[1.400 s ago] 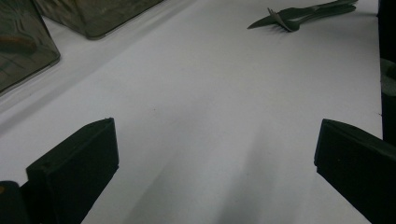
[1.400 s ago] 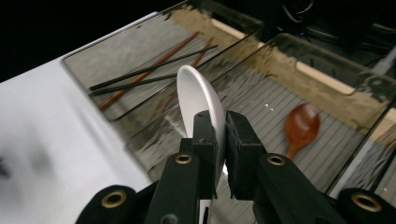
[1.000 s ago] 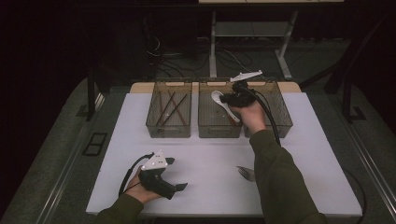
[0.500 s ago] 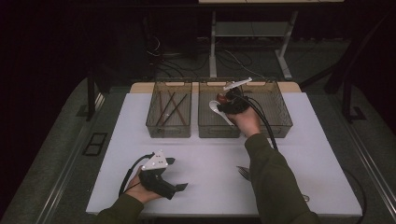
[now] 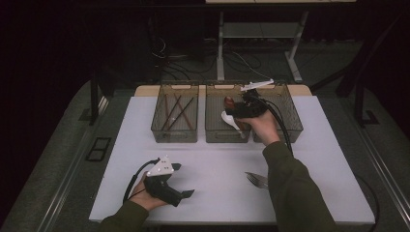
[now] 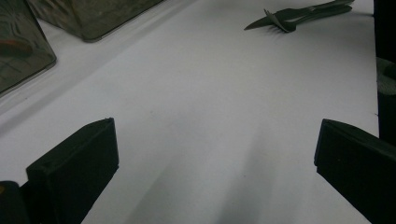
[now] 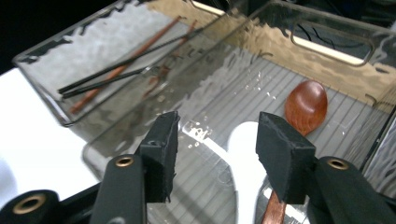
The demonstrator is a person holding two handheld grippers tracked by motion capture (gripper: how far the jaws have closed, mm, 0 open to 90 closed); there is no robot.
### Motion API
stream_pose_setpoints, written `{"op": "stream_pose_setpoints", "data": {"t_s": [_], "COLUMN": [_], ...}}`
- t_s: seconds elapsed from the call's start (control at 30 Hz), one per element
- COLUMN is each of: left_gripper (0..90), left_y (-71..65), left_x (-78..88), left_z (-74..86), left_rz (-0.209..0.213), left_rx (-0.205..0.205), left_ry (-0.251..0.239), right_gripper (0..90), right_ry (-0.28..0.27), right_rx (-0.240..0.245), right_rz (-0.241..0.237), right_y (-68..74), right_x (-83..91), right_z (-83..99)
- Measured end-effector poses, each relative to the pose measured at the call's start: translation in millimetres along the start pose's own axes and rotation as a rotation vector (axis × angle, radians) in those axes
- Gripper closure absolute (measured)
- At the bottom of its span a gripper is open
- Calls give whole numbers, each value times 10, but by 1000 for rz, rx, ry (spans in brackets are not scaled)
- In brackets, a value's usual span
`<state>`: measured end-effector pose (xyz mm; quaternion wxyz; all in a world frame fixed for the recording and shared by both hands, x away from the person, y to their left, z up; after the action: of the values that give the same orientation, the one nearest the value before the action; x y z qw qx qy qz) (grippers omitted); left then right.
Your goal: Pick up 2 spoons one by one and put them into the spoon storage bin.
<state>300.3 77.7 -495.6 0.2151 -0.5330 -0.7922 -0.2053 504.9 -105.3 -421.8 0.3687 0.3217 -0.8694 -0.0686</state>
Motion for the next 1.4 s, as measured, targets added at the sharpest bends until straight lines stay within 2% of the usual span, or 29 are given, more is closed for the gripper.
{"op": "stream_pose_setpoints", "data": {"t_s": [0.07,0.13,0.3,0.4,0.53,0.73,1.0,1.4], "left_gripper": [0,0,0,0,0,0,0,0], "left_y": [5,5,10,3,2,5,3,-1], "left_x": [1,-3,-2,-4,-8,-10,-14,-12], "left_z": [6,1,0,3,5,12,16,21], "left_rz": [0,-2,-6,-4,-5,-5,-5,-4], "left_rx": [2,11,17,22,19,18,17,8], "left_ry": [3,-6,-10,-7,-5,1,4,13], "right_gripper": [456,406,391,388,387,387,384,382], "right_ry": [2,-5,-28,-32,-40,-42,-63,-62], "right_rx": [2,5,32,35,57,54,52,46], "right_rz": [-25,-15,-33,-67,-88,-124,-151,-147], "right_y": [36,37,59,97,131,163,147,8], "right_x": [60,115,253,333,429,572,717,892], "right_z": [17,31,77,123,190,312,523,868]}}
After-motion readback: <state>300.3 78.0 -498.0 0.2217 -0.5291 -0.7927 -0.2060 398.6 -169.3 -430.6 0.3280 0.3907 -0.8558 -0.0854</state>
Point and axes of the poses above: each handheld gripper's, and its own axes: x roughly backward along the jaws, z roughly out of its underside, y roughly to its left, the point moved 10 cm from there along -x, roughly forward along the jaws, and after that the axes turned 14 degrees about -x, right-handed, at the moved point
